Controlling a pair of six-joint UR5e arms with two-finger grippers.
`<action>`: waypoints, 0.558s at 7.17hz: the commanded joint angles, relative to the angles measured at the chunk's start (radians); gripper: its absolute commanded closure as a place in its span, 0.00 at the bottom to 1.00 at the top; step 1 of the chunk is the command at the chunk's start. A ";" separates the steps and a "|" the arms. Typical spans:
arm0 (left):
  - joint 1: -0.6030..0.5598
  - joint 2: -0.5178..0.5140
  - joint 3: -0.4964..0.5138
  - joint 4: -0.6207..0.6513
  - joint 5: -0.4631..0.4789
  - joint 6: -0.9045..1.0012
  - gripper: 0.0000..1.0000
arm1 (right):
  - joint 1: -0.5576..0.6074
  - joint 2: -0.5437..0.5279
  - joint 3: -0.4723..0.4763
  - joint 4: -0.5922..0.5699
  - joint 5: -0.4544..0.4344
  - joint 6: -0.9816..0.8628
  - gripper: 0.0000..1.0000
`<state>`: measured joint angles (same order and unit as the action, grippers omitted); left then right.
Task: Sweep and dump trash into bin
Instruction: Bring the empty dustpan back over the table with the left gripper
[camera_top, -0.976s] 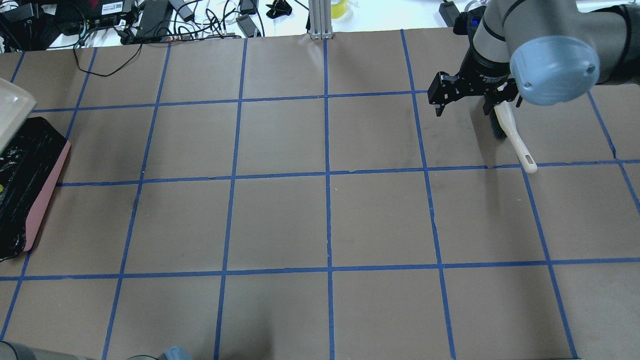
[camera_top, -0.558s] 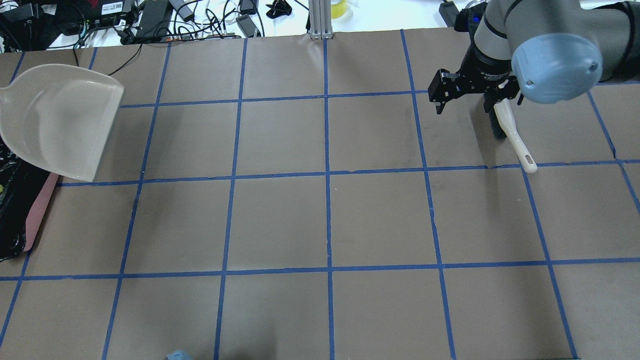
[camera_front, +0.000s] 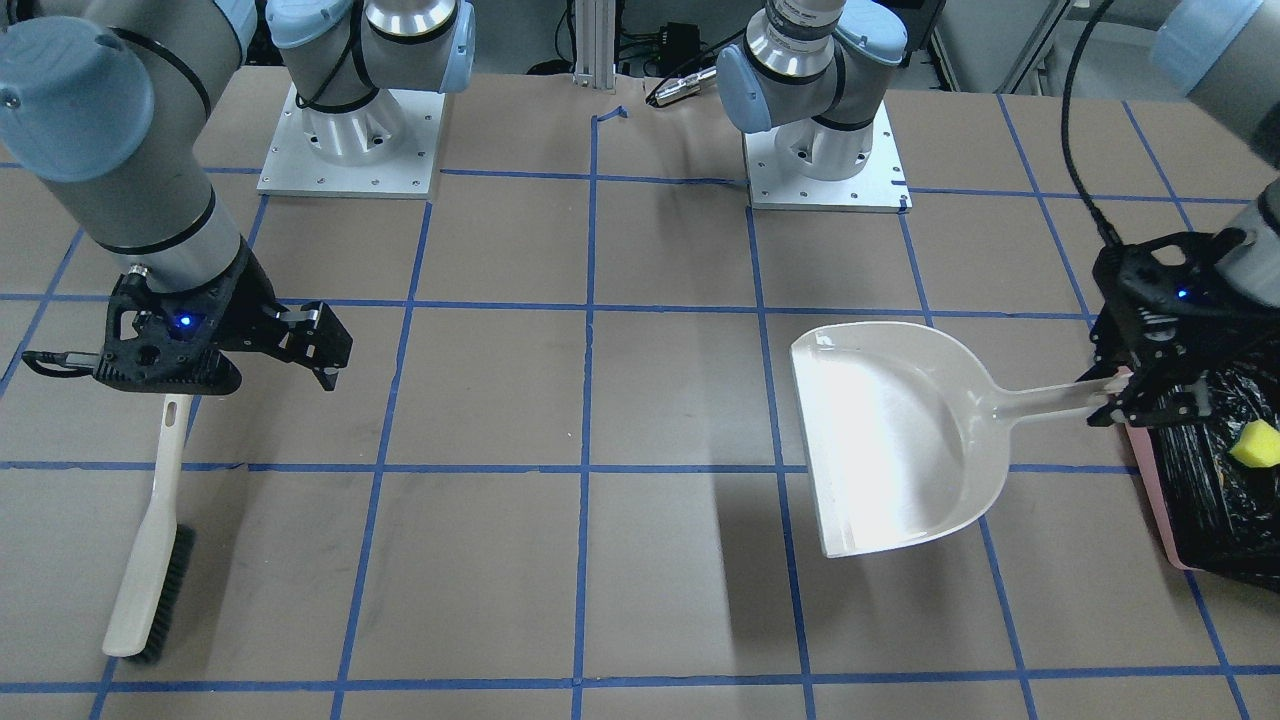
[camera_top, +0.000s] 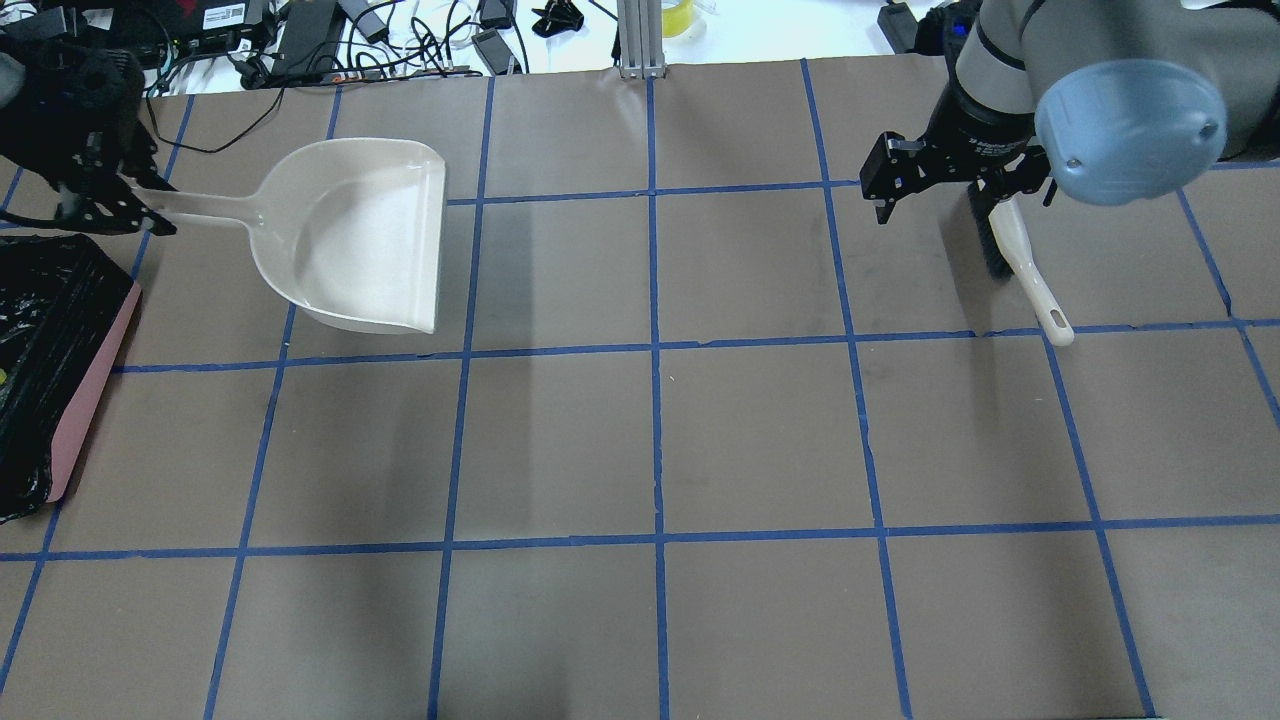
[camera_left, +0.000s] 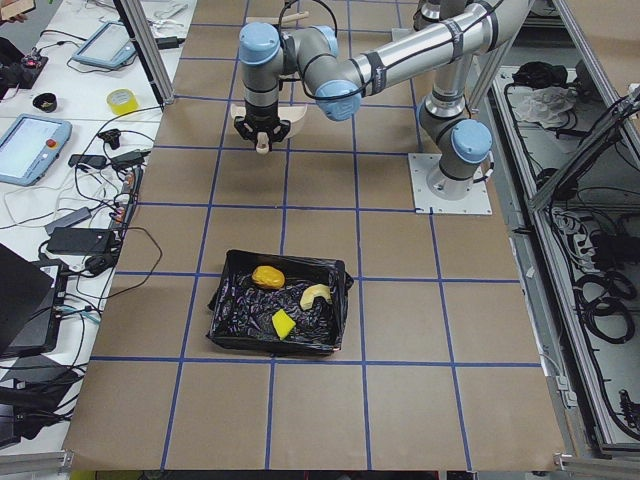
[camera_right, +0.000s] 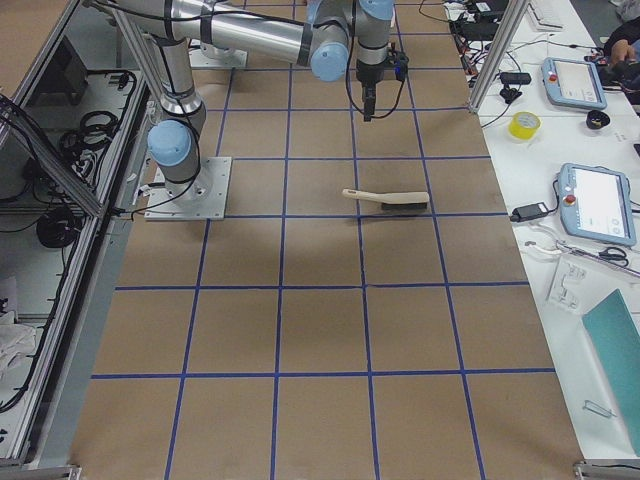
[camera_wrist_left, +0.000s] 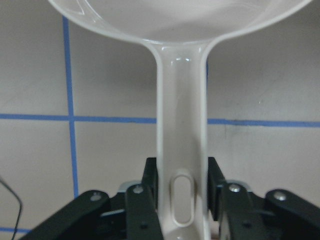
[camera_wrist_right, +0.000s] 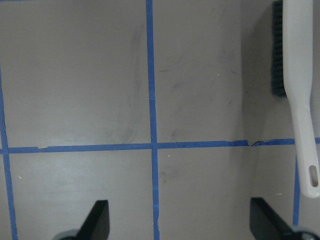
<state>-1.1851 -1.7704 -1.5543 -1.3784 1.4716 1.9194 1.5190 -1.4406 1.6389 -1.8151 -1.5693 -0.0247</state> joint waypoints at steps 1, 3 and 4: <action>-0.077 -0.101 -0.029 0.094 0.004 -0.100 1.00 | 0.003 -0.117 -0.014 0.153 0.002 0.008 0.00; -0.122 -0.187 -0.044 0.142 0.019 -0.134 1.00 | 0.003 -0.210 -0.039 0.253 -0.001 0.008 0.00; -0.122 -0.199 -0.044 0.168 0.018 -0.129 1.00 | 0.003 -0.237 -0.068 0.302 -0.001 0.008 0.00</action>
<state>-1.2983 -1.9404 -1.5946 -1.2415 1.4882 1.7944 1.5217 -1.6367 1.5990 -1.5732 -1.5704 -0.0170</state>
